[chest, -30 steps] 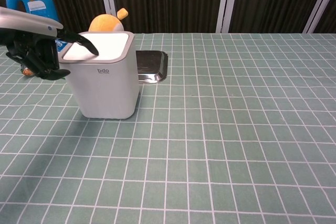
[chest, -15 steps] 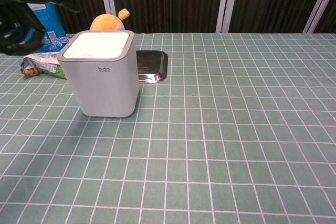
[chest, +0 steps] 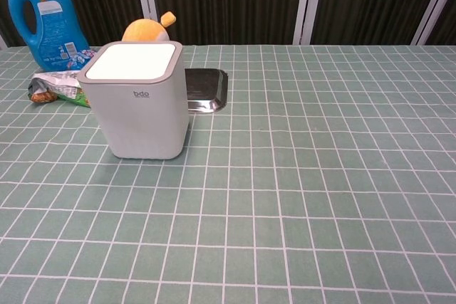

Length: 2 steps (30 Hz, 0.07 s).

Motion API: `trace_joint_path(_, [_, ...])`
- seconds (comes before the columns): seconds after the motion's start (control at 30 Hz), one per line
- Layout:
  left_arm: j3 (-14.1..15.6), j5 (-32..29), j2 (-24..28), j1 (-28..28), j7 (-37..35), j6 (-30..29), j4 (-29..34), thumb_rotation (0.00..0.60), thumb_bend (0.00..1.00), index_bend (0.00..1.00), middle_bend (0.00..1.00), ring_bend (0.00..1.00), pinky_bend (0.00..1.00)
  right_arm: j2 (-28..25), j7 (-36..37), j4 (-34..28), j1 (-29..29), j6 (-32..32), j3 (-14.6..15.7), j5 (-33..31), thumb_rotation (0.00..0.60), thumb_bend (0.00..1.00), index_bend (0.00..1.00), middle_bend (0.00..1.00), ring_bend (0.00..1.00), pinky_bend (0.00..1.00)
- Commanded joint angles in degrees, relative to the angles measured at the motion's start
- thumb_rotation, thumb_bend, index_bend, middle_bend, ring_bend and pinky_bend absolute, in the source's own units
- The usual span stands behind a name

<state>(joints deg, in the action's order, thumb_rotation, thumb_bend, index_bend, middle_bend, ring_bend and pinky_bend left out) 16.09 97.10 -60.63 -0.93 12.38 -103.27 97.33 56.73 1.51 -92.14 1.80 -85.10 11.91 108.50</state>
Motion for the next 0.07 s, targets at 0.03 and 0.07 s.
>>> trace_joint_path(0.03, [0.9, 1.5, -1.2, -3.2, -5.0, -0.7, -1.3, 0.600, 0.42, 0.01, 0.00, 0.00, 0.00, -0.2, -0.5, -0.3, -0.3, -0.4, 0.5, 1.0, 0.600, 0.12, 0.00, 0.00, 0.00, 0.00])
trace_joint_path(0.07, [0.8, 1.5, -0.9, -3.1, -5.7, -0.1, -1.2, 0.600, 0.42, 0.00, 0.00, 0.00, 0.00, -0.3, -0.4, -0.4, -0.3, -0.5, 0.8, 1.4, 0.600, 0.12, 0.00, 0.00, 0.00, 0.00])
